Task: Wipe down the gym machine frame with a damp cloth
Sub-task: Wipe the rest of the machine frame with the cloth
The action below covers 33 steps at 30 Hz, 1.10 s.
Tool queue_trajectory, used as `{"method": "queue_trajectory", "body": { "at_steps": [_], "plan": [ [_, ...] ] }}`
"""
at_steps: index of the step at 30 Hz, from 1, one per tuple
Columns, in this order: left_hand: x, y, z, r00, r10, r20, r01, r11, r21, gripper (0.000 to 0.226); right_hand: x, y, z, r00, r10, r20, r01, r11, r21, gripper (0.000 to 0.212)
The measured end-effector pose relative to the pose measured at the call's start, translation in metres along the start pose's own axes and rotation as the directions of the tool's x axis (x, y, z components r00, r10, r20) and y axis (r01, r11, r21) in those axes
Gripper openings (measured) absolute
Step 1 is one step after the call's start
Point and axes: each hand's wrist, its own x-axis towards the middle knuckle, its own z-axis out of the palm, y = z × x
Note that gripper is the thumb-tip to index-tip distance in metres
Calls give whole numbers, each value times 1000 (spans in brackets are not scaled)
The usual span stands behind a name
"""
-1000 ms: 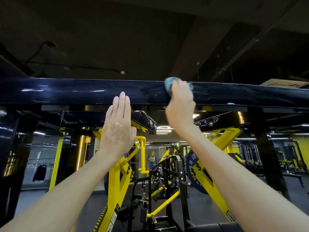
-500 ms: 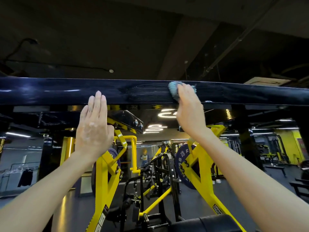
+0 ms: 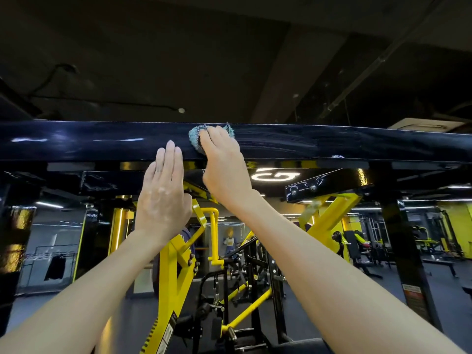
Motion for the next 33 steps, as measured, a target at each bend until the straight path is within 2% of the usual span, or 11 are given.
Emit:
{"method": "queue_trajectory", "body": {
  "at_steps": [4, 7, 11, 15, 20, 23, 29, 33],
  "plan": [
    [0, -2, 0, 1000, 0, 11, 0, 1000, -3, 87, -7, 23, -19, 997, -30, 69, 32, 999, -33, 62],
    [2, 8, 0, 999, -31, 15, 31, 998, -47, 85, -20, 56, -43, 997, 73, 7, -72, 997, -26, 57],
    [15, 41, 3, 994, 111, 4, -110, 991, -76, 84, -49, 119, -81, 977, 204, -62, -210, 971, -114, 55],
    [24, 68, 8, 992, 126, -16, -127, 983, -131, 78, -77, 176, -121, 930, 330, -163, -355, 922, -156, 48],
    [24, 65, 13, 990, 136, -41, -140, 982, -126, 80, -77, 182, -115, 878, 403, -256, -451, 878, -164, 41],
    [24, 67, 14, 990, 133, -40, -137, 983, -121, 80, -63, 153, -92, 905, 337, -258, -381, 914, -141, 41],
    [24, 68, 11, 992, 125, 4, -124, 991, -45, 87, -34, 76, -39, 984, 145, -107, -143, 989, 18, 56],
    [24, 62, 5, 985, 169, 42, -170, 985, 16, 86, -29, 78, -45, 999, 19, 26, -20, 999, 30, 58]
  ]
}}
